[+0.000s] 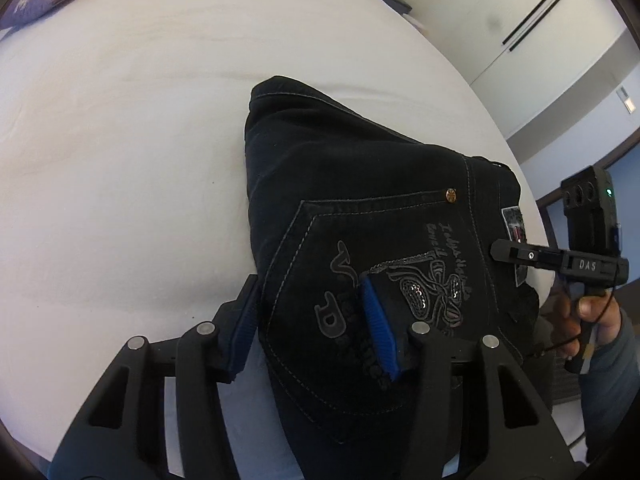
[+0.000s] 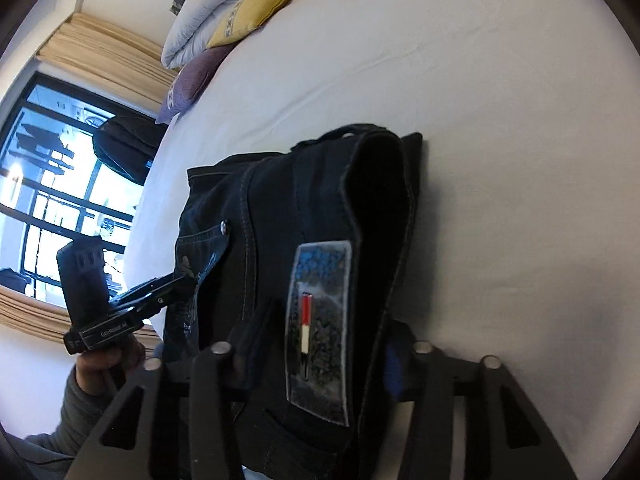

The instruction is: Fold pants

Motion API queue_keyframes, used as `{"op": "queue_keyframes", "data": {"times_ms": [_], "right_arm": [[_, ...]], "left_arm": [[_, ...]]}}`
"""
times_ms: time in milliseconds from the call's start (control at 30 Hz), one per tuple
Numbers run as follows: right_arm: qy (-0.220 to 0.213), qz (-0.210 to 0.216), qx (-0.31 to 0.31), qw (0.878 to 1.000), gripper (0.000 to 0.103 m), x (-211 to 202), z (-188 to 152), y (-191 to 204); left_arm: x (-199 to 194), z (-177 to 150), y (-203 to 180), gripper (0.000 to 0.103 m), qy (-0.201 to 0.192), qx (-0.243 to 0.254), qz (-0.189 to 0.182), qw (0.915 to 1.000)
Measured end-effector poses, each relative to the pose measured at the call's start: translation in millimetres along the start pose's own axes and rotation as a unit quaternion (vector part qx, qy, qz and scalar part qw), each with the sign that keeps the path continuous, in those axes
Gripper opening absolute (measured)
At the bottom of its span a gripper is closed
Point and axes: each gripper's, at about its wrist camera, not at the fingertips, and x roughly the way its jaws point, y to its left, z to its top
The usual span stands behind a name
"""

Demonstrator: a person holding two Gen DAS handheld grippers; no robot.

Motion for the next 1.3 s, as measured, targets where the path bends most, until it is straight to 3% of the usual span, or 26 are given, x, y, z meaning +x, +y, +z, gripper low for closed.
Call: {"op": "queue_keyframes", "data": {"times_ms": [200, 300, 500, 767, 867, 1033, 1067, 1167, 1200, 1300], "right_arm": [[-0.018, -0.056, -0.062, 0.996, 0.028, -9.8, -4.3, 26.1], [-0.033, -0.072, -0.093, 0.993, 0.024, -17.3, -7.3, 39.5], [-0.066, -0.069, -0.124, 0.988, 0.022, -42.2, -7.0, 60.8], [-0.098, -0.067, -0.147, 0.982, 0.022, -65.5, 25.9, 74.7], [-0.090, -0.066, -0.139, 0.984, 0.022, -55.1, 39.6, 64.5], [-0.058, -0.072, -0.105, 0.990, 0.022, -14.2, 50.9, 34.8], [-0.051, -0.080, -0.098, 0.991, 0.024, -6.3, 51.2, 27.6], [-0.052, -0.090, -0.068, 0.992, 0.049, 4.2, 48.1, 2.9], [-0.053, -0.083, -0.054, 0.994, 0.055, 4.4, 45.8, -4.7], [-0.065, -0.060, -0.037, 0.995, 0.061, -3.4, 39.1, -17.2]], "left_arm": [[-12.8, -1.5, -10.7, 0.025, -0.023, 0.014, -0.005, 0.9996], [-18.7, -1.0, -14.8, 0.020, -0.028, 0.020, -0.005, 0.9994], [-48.9, 13.6, -25.1, 0.019, -0.062, 0.026, -0.021, 0.9975], [-70.4, 57.7, -35.5, 0.019, -0.100, 0.049, -0.007, 0.9938], [-57.2, 68.0, -29.9, 0.019, -0.092, 0.049, 0.005, 0.9946], [0.0, 70.8, -22.1, 0.020, -0.060, 0.040, 0.034, 0.9968], [8.4, 70.2, -19.1, 0.022, -0.056, 0.038, 0.039, 0.9969], [20.3, 66.7, -11.8, 0.031, -0.061, 0.026, 0.039, 0.9970], [20.1, 66.1, -10.1, 0.039, -0.064, 0.024, 0.039, 0.9969], [19.9, 65.5, -5.5, 0.052, -0.070, 0.013, 0.048, 0.9963]]}}
